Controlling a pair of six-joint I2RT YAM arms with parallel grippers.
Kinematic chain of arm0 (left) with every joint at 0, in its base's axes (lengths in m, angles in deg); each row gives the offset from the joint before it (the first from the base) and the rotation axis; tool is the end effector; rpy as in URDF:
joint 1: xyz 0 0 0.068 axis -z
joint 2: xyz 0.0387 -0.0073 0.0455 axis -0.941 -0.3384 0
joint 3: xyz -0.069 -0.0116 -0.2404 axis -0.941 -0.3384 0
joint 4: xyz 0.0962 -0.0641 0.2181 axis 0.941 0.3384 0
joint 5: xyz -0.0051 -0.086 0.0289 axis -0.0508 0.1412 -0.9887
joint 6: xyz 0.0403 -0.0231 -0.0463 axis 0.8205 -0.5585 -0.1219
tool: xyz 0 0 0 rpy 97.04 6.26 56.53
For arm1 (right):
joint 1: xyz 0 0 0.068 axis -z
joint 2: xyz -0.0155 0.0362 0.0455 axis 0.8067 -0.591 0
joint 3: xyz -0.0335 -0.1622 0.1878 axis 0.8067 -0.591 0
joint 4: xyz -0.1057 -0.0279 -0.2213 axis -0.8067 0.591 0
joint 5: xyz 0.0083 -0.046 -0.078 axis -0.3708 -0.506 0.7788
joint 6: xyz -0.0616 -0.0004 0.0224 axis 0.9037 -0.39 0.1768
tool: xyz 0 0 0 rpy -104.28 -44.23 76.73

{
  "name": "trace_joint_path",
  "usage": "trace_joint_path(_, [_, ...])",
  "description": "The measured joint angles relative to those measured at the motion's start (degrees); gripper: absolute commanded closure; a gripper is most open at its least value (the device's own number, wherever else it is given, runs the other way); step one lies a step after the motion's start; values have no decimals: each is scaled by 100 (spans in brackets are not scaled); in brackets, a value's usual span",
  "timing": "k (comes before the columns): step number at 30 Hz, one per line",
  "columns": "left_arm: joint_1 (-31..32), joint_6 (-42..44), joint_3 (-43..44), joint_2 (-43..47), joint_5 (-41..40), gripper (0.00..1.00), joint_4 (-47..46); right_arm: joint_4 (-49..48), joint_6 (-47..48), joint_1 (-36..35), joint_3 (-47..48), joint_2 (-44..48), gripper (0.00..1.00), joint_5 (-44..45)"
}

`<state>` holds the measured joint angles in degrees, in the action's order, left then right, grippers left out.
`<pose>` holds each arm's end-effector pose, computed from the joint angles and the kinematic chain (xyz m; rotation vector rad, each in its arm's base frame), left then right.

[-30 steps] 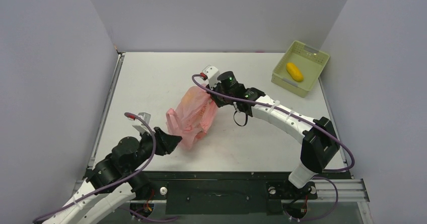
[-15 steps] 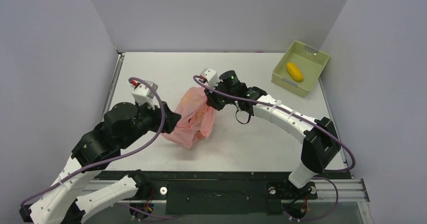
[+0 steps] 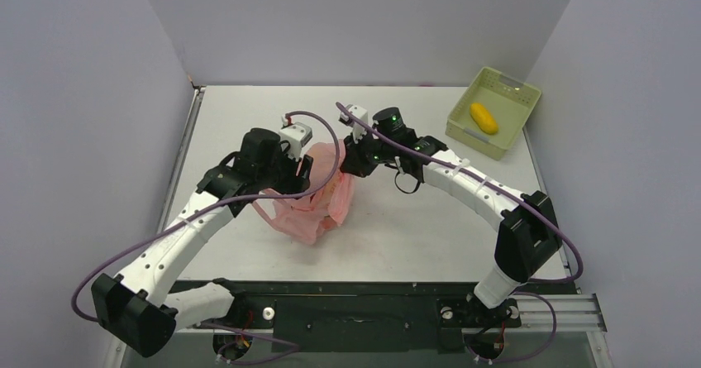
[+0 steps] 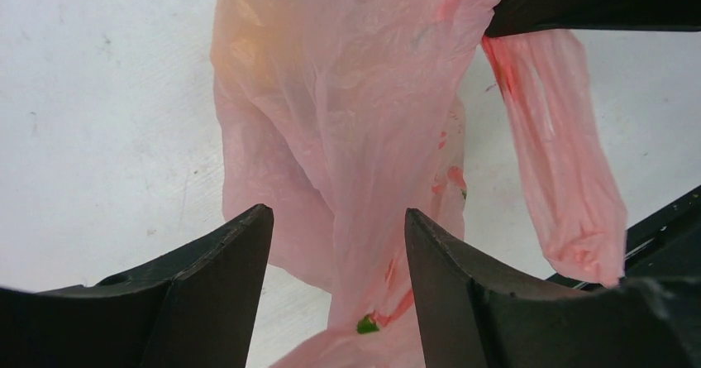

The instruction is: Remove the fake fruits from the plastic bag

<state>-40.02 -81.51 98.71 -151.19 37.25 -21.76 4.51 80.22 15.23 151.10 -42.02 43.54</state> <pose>0.2081 -0.1228 0.3097 0.5529 2.2115 -0.3372 0.2702 0.2483 0.2752 -0.9929 2.0542 0.9668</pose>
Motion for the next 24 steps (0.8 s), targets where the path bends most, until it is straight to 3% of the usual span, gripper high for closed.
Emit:
trace_joint_path(6, [-153, 302, -221, -575, 599, 45, -396, -138, -240, 35, 0, -9, 100, -258])
trace_joint_path(12, [-365, 328, -240, -1147, 1141, 55, -807, -424, -533, 72, -98, -28, 100, -413])
trace_joint_path(15, [-562, 289, -428, -1279, 1462, 66, -1032, -542, -675, 74, -173, -31, 100, -468])
trace_joint_path(20, [-656, 177, -616, -1281, 1884, 99, -1121, -684, -861, 74, -295, -31, 100, -474])
trace_joint_path(24, [-675, 197, -616, -1325, 1947, 100, -1180, -708, -1032, 70, -313, -31, 100, -192])
